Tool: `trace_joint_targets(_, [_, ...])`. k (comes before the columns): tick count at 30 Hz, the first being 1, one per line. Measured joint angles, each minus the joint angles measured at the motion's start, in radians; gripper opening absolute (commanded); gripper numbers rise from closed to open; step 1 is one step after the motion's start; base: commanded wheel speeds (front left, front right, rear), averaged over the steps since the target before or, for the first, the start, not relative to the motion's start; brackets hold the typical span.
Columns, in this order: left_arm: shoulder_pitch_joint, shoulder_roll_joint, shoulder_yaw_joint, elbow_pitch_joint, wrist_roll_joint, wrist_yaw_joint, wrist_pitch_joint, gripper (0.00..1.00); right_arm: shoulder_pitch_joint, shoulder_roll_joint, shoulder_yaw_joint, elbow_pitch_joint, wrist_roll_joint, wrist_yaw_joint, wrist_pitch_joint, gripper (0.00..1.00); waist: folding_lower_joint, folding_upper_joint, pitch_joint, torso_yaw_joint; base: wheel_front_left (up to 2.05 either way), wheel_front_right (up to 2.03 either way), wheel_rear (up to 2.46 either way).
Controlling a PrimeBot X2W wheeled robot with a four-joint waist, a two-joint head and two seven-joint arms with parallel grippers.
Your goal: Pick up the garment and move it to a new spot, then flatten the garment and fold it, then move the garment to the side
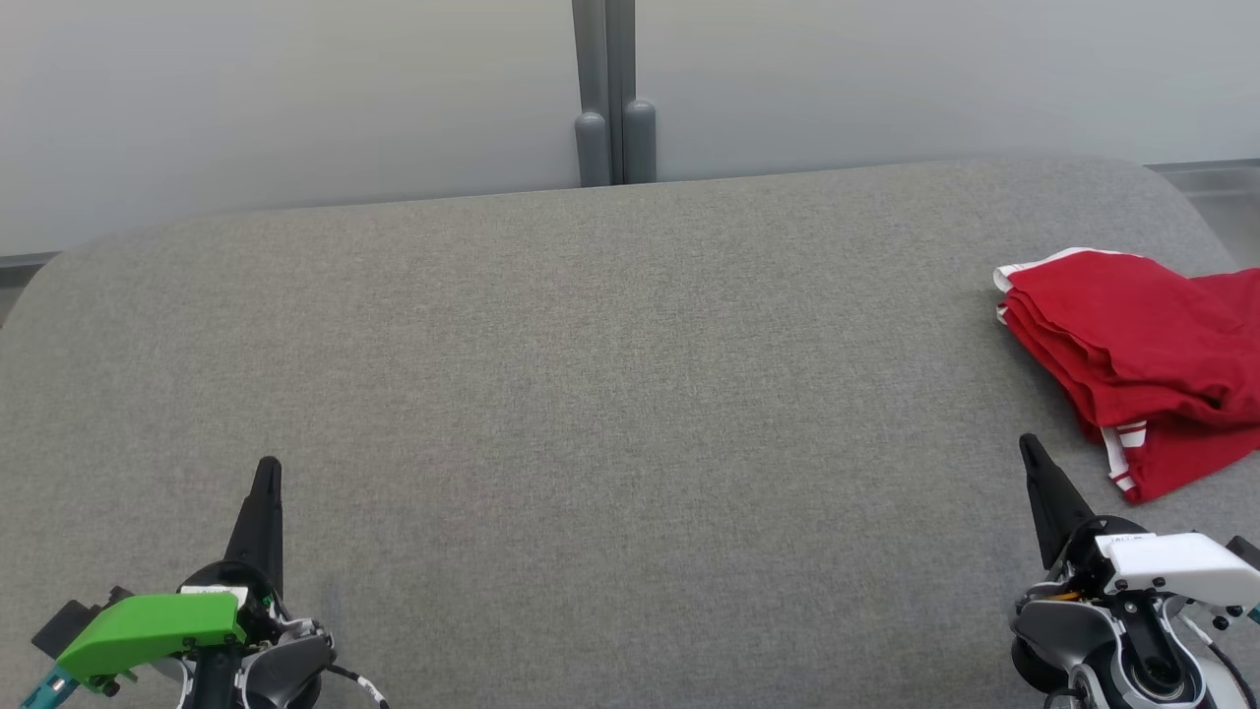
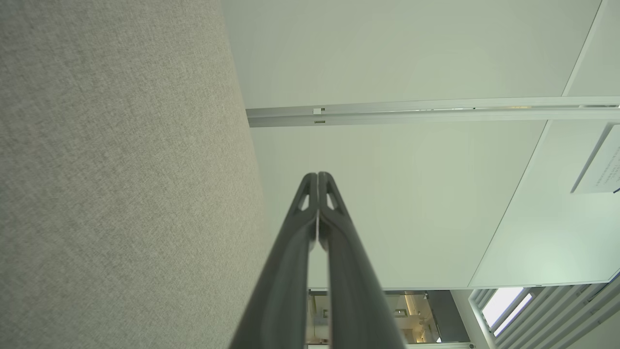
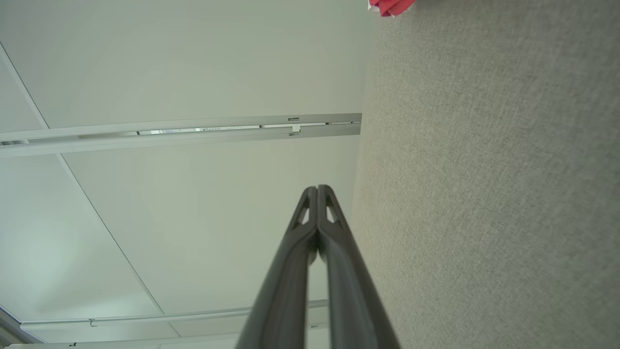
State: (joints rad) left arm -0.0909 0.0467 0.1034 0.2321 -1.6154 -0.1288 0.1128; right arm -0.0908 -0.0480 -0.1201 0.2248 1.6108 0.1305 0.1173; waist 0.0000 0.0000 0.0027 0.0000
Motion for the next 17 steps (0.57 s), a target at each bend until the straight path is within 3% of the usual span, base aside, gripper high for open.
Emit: trace_joint_targets(17, [0.000,0.000,0.000,0.000,0.000,0.000,0.000,0.00,0.000,0.000,0.000,0.000,0.000,0.000,0.000,0.00,0.0000,0.0000,0.000,0.000,0.00,0.00,0.00])
